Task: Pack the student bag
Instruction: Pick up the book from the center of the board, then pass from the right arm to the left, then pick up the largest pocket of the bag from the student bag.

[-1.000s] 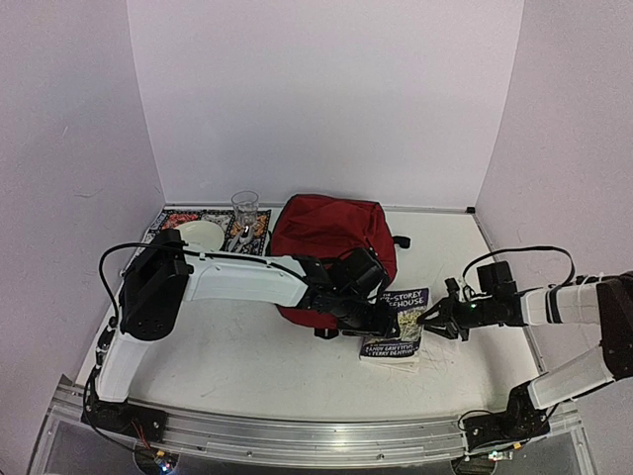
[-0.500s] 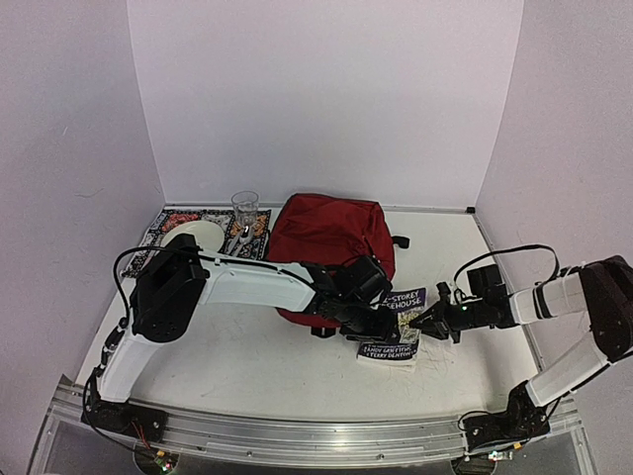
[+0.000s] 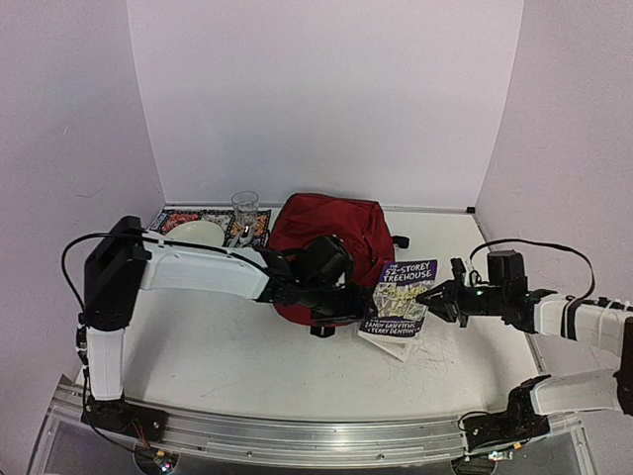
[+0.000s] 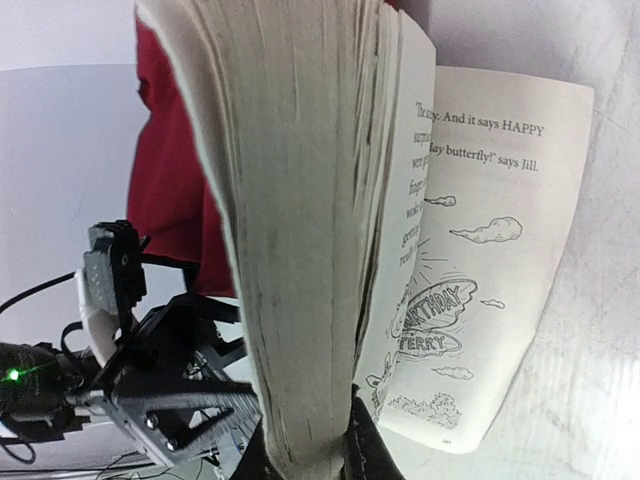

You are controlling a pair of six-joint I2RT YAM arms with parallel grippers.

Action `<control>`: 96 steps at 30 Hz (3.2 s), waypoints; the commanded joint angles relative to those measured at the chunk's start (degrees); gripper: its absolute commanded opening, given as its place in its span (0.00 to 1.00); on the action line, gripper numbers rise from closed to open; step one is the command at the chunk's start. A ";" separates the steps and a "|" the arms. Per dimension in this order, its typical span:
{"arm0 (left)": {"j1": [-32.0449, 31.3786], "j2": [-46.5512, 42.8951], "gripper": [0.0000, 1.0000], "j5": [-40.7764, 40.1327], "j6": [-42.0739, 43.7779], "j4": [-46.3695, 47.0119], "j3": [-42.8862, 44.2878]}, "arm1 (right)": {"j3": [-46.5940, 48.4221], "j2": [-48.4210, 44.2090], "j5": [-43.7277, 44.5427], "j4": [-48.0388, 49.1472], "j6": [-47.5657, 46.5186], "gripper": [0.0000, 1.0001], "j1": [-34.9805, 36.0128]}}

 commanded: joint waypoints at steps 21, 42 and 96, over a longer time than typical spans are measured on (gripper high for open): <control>2.20 -20.14 0.86 -6.63 -20.64 40.37 -21.11 | 8.48 -13.57 10.95 12.40 23.35 0.00 3.18; 0.58 -18.06 0.79 -8.52 -23.34 51.83 -22.34 | 14.54 -3.17 29.00 27.04 29.26 0.00 20.55; 35.89 -60.58 0.00 -2.90 -19.67 12.11 -47.73 | 71.53 47.59 58.03 -34.62 -53.09 0.98 45.06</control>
